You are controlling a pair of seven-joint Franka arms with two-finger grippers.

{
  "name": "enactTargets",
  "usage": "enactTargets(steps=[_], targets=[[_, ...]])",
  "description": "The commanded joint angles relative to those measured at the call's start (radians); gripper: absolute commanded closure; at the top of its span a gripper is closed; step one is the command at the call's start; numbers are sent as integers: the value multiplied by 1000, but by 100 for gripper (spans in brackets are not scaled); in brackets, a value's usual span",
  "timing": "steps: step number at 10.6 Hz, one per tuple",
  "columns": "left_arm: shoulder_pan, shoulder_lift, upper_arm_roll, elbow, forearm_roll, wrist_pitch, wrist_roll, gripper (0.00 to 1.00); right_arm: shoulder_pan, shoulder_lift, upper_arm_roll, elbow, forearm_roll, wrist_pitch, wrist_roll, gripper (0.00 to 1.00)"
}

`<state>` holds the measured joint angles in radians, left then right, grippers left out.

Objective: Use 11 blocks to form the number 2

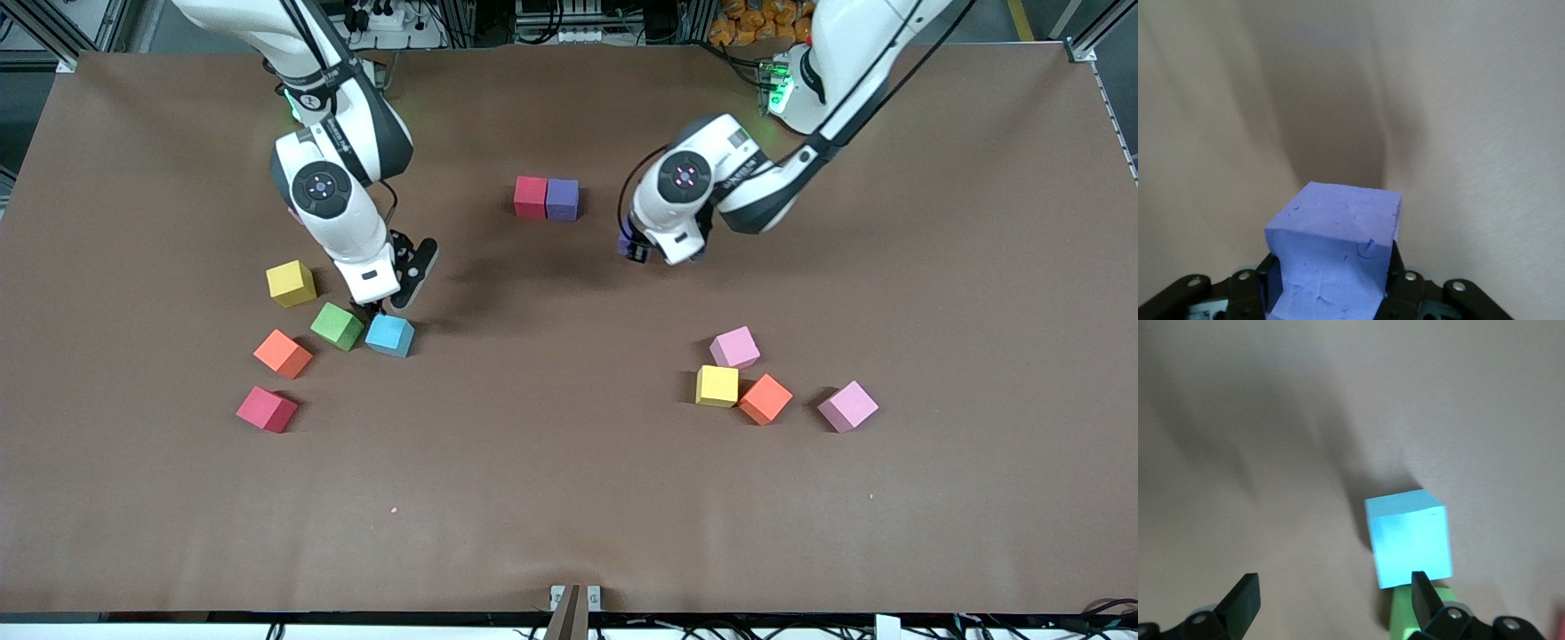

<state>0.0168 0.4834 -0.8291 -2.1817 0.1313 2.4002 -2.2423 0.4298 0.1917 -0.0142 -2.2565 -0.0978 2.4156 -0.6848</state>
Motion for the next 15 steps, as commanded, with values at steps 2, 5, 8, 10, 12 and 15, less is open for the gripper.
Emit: enactTargets(steps=[2, 5, 8, 10, 12, 15], targets=[[-14, -5, -4, -70, -16, 97, -106, 71, -87, 135, 20, 63, -40, 68, -137, 0], [-37, -3, -19, -90, -16, 135, -218, 71, -125, 195, 20, 109, -39, 134, -309, 0], [-67, 20, -21, -105, -18, 204, -278, 71, -125, 199, 22, 109, -34, 140, -311, 0], [-83, 36, -21, -105, -18, 211, -295, 71, -125, 199, 23, 109, -31, 132, -311, 0], [-97, 44, -21, -101, -18, 217, -295, 71, -123, 216, 23, 109, -31, 143, -311, 0], [-118, 52, -21, -95, -16, 217, -307, 71, -123, 253, 23, 106, -30, 190, -312, 0]])
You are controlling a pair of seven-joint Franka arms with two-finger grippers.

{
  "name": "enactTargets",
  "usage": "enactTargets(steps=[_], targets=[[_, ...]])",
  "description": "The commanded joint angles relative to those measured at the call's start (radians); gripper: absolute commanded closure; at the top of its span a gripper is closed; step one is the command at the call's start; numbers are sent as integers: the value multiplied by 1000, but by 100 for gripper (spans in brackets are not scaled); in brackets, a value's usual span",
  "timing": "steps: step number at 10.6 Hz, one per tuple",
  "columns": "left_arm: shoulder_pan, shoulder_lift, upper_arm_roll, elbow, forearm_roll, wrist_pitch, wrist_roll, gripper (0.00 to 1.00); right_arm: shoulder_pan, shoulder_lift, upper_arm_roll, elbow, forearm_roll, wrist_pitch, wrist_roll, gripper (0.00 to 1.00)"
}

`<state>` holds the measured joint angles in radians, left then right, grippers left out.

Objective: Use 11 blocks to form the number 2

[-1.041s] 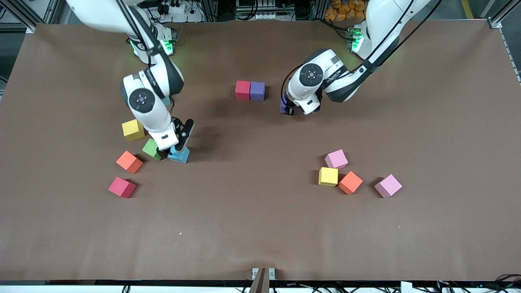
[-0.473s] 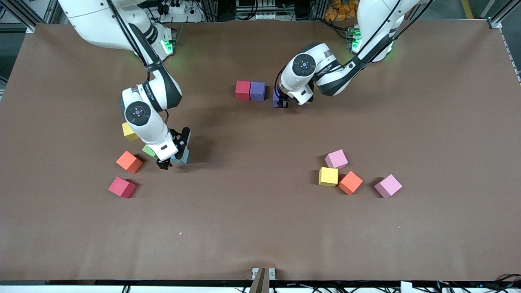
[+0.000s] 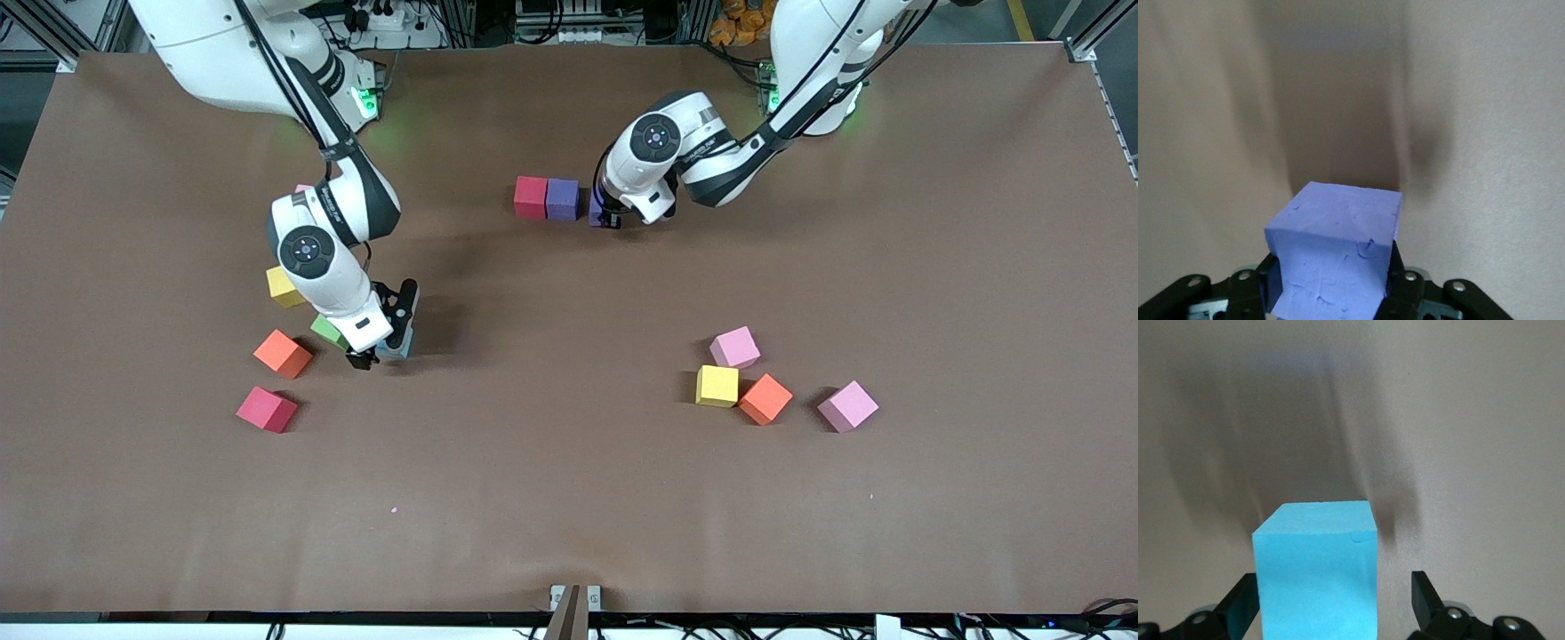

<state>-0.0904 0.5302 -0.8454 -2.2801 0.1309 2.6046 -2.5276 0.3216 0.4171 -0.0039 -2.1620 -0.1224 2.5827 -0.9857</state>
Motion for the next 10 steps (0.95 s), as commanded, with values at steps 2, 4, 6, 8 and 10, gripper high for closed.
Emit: enactTargets(steps=[2, 4, 6, 8, 10], targets=[[-25, 10, -3, 7, -17, 15, -33, 71, -10, 32, 13, 11, -6, 34, -17, 0], [-35, 25, -3, 19, -17, 28, -49, 71, -7, 32, 15, 13, -8, 34, -21, 37], [-39, 37, -1, 25, -16, 28, -49, 71, -3, 28, 15, 14, -6, 34, -19, 53], [-49, 39, 0, 25, -16, 28, -49, 71, -7, 16, 19, 16, -6, 25, -16, 60], [-52, 50, 3, 33, -14, 28, -49, 71, -12, 9, 22, 19, -6, 22, -16, 62]])
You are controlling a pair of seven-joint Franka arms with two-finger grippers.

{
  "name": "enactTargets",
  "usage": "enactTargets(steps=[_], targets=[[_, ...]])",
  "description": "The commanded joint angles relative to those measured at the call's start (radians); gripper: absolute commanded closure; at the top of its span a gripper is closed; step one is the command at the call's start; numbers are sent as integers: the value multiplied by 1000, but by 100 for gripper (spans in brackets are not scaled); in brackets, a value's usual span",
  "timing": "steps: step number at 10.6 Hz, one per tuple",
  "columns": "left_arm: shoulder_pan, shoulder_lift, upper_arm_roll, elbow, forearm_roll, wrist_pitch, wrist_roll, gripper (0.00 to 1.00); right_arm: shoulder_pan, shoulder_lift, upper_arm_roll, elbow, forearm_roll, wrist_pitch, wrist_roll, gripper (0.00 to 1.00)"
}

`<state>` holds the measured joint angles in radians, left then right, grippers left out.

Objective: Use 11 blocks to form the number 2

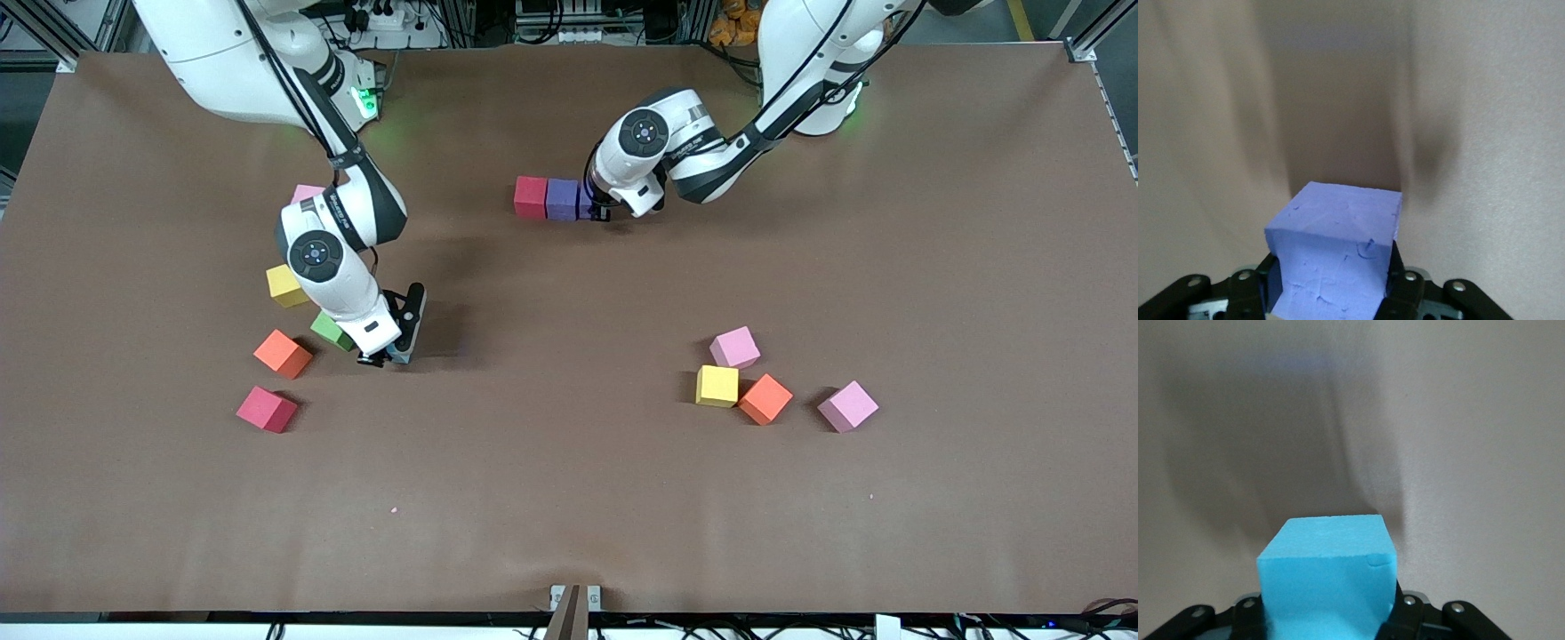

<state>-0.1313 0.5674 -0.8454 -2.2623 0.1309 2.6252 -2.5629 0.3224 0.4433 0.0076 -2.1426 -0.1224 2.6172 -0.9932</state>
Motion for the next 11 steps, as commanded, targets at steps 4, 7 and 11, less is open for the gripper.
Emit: enactTargets(steps=[4, 7, 11], targets=[[-13, 31, 3, 23, -11, 7, -14, 70, -11, -20, 11, 1, -6, -11, -8, 64], [-13, 38, 12, 24, -10, 7, -13, 67, -9, -20, 25, 33, -6, -16, -5, 65], [-19, 49, 23, 36, -8, 7, -11, 60, -8, -23, 49, 93, -5, -92, 4, 66]])
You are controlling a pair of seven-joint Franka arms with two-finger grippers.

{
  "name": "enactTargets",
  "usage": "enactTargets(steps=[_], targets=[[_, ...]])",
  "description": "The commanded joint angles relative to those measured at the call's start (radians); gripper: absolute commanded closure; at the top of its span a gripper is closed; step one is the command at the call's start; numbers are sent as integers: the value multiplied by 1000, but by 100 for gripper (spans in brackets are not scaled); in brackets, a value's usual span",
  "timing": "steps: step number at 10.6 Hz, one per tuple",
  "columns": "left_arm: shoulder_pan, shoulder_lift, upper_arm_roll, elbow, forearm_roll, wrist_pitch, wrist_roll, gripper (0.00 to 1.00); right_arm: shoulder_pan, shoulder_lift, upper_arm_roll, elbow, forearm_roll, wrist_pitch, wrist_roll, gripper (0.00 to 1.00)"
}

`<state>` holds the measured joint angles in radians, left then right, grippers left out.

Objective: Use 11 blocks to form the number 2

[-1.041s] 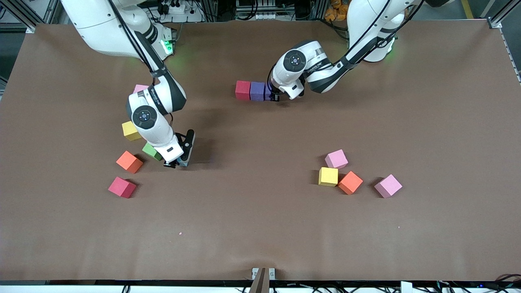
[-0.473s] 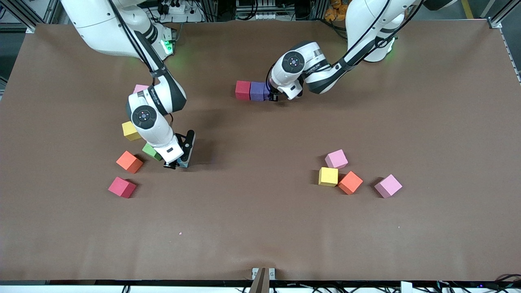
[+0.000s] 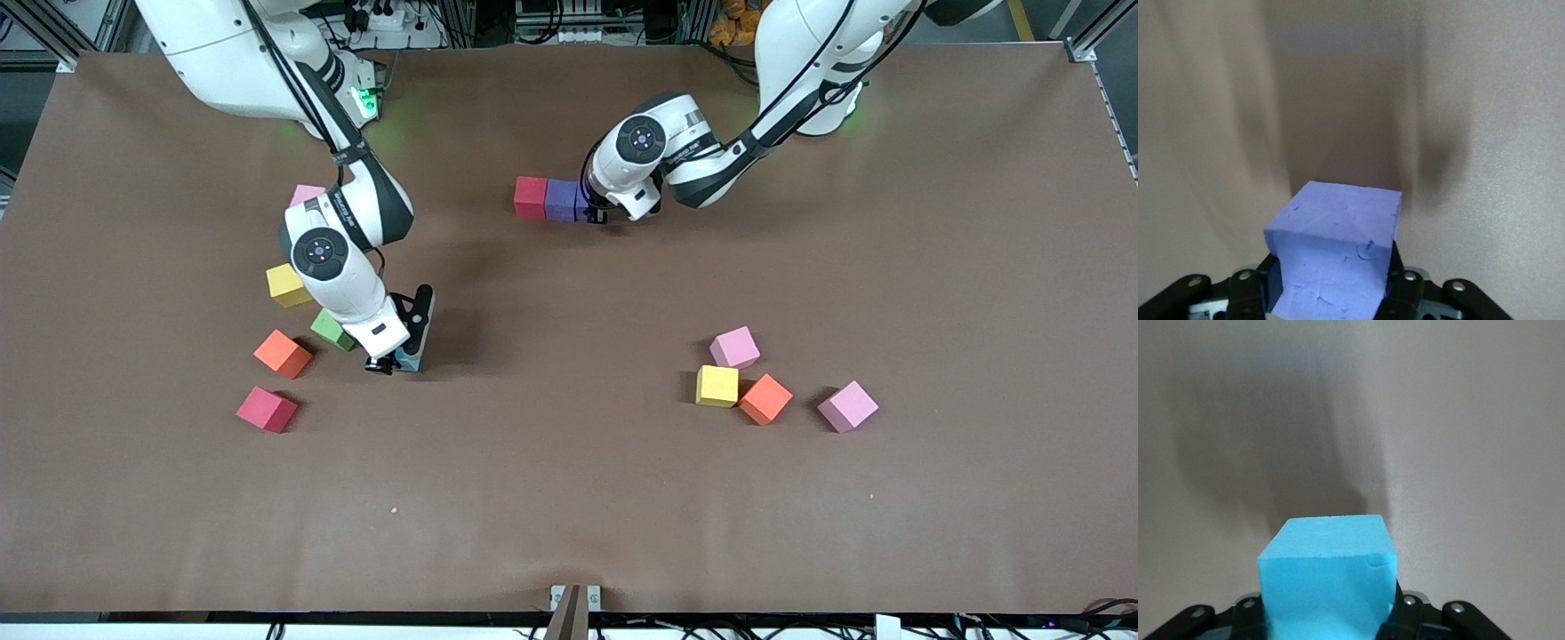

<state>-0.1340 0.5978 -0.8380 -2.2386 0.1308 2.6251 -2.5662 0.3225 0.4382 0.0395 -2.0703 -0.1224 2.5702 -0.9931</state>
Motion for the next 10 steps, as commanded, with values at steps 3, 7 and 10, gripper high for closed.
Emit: enactTargets(steps=[3, 7, 10], targets=[[-26, 20, 16, 14, -7, 6, -8, 0, -5, -15, 58, 36, -3, -54, 103, 66], [-21, -12, 13, 13, -4, -17, -11, 0, 6, -13, 80, 39, -3, -54, 246, 66], [-9, -80, 5, -1, -7, -46, -11, 0, 7, -13, 101, 38, -3, -57, 304, 66]])
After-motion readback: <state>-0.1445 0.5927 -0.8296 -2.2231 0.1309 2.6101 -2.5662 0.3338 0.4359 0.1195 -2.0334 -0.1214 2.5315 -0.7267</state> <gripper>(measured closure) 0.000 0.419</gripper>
